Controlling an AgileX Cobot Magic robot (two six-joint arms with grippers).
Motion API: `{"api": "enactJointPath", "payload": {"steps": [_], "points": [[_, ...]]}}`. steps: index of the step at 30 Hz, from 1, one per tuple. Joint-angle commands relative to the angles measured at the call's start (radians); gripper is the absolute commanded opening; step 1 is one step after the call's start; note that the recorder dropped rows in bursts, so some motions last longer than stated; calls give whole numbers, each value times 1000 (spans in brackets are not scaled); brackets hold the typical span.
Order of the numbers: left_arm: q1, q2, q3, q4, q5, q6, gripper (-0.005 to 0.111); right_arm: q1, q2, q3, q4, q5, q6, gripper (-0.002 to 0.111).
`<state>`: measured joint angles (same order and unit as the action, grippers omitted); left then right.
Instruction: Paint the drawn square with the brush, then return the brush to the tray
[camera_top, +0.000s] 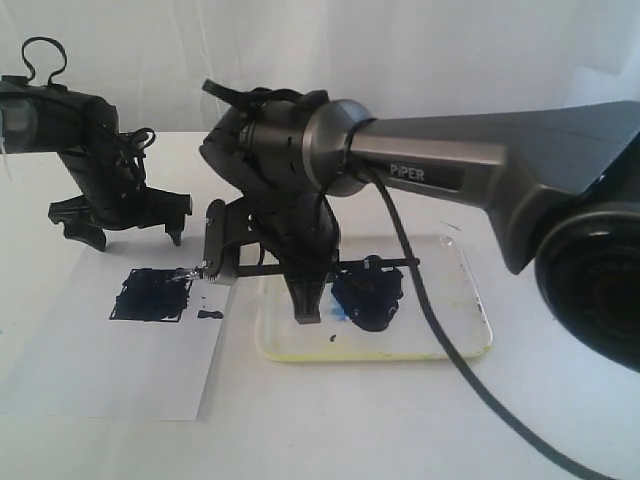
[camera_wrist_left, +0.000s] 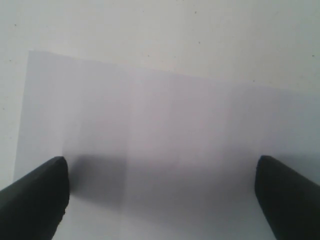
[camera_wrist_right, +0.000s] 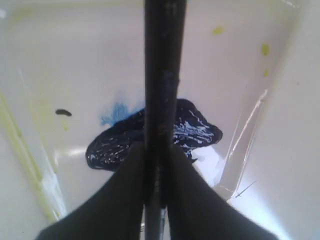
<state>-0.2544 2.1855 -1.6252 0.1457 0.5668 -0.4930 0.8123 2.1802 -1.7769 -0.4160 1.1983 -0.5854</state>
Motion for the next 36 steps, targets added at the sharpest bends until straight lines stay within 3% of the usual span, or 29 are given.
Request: {"api": "enactJointPath", "payload": {"steps": [1, 21, 36], "points": [[4, 47, 29, -2, 101, 6, 105, -46, -56, 42, 24, 23, -13, 0], [4, 47, 29, -2, 93, 22, 105, -327, -229, 381, 24, 23, 9, 0], [4, 47, 29, -2, 83, 22, 105, -498, -270, 521, 17, -79, -76, 0]]}}
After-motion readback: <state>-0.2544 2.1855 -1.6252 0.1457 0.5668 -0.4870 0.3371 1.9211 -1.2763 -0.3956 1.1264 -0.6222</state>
